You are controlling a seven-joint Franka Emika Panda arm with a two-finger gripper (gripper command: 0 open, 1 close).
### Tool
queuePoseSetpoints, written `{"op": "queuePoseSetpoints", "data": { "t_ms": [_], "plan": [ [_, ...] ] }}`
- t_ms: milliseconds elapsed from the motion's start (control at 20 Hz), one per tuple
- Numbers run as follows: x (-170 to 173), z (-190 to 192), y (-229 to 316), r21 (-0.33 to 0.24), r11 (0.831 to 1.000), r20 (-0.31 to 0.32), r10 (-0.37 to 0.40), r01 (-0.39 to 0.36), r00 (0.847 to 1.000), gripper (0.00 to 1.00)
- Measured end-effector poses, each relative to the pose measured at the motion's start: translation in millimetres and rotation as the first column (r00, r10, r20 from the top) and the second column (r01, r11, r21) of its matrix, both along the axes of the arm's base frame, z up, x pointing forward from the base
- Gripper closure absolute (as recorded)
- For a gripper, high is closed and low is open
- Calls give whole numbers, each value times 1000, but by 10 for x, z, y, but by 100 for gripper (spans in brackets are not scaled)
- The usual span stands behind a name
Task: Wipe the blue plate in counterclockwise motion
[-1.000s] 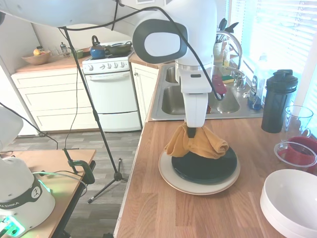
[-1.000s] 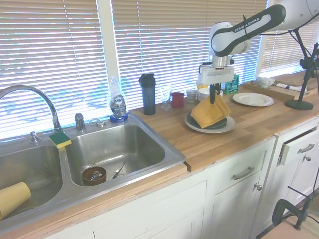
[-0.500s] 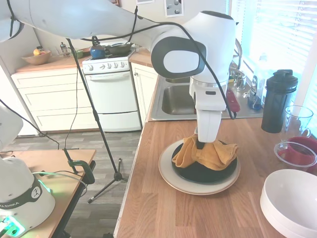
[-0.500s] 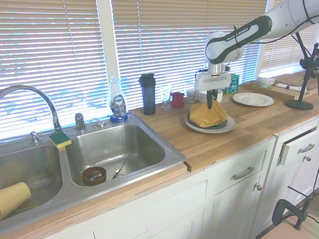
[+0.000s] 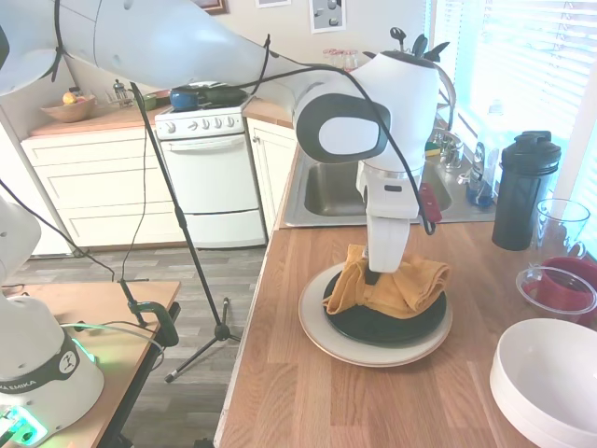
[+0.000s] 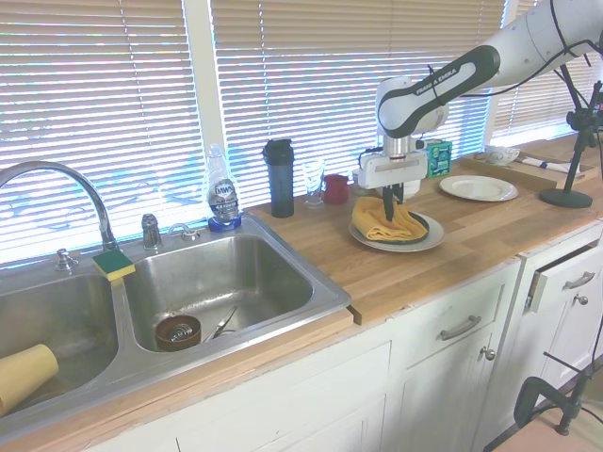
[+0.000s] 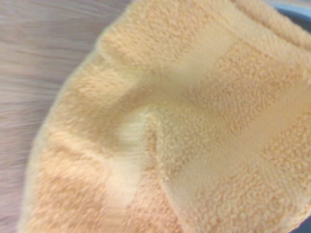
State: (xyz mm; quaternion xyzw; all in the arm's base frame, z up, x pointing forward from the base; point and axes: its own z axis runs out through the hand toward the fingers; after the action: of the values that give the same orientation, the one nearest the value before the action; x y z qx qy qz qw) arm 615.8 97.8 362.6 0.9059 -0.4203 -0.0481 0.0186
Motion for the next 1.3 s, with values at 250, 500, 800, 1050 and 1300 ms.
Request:
{"op": "queuePoseSetpoints", "data": {
  "t_ms": [250,500,800,1050,1300],
  "plan": [
    [102,1,-104,-3,1000,10,-19,19,1000,100],
    [108,74,142,-7,1000,27,14,-14,1000,100],
    [-4,100,495,-35,998,38,51,-49,998,100],
    [-249,19,424,-42,998,59,56,-53,997,100],
    [-543,-5,252,-41,998,75,40,-37,996,100]
  ]
}}
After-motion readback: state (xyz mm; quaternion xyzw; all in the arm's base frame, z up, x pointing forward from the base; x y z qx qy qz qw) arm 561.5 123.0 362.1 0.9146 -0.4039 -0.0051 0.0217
